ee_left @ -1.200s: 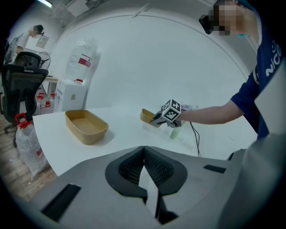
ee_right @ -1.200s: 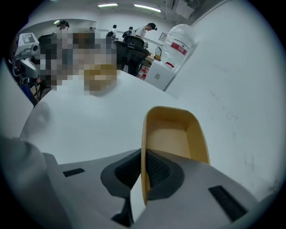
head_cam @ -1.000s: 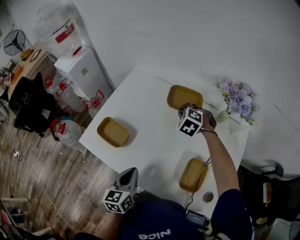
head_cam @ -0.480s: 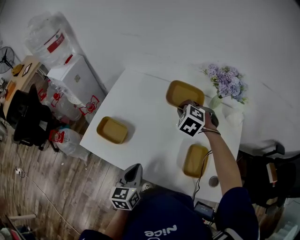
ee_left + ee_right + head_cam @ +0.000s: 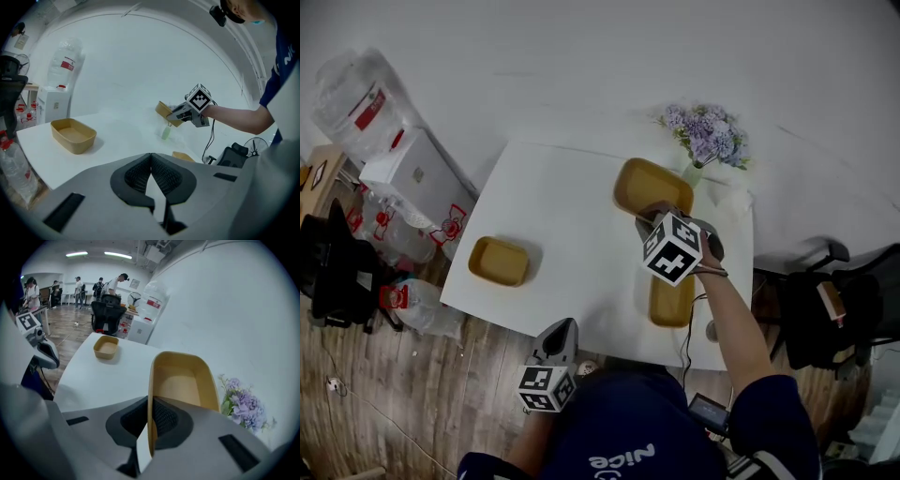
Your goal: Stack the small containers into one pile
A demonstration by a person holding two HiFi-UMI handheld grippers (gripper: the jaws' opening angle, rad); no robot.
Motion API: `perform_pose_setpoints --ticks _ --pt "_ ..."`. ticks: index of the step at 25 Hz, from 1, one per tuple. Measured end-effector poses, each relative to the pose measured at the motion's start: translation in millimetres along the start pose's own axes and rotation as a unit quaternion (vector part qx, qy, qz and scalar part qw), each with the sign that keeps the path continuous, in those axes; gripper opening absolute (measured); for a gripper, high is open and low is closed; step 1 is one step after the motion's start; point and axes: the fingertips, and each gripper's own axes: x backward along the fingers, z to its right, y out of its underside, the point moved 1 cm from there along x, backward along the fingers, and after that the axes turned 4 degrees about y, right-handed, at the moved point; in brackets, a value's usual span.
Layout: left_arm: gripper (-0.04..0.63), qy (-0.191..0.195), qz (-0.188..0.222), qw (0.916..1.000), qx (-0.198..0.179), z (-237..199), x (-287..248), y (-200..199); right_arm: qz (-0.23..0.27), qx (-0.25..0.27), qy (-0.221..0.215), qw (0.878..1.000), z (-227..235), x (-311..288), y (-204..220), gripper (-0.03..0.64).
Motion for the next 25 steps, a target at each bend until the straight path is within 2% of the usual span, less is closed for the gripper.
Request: perform_pose_setpoints --ticks 3,11,17,25 --pt "0.018 0.009 -0.012 0.9999 -0.004 3.4 1.1 7.4 0.01 -0.039 0.005 0.999 -9.6 12.4 3.6 0.051" --pt "0.018 0.036 -0.026 0.999 0.005 15.5 2.0 15.3 0.001 -0.087 0.037 0.996 -30.7 39.1 23.4 0.051" --pt "0.018 0.066 -0.03 0.9973 -0.011 34.4 -1.2 16.9 -0.02 -0.132 0.065 0.989 -43.1 59.1 49.9 0.051" --pt "0.018 0.096 -0.044 0.9942 -0.018 57.7 -6.8 35.8 -0.038 -0.225 0.101 0.968 -56.5 78.5 90.9 0.051"
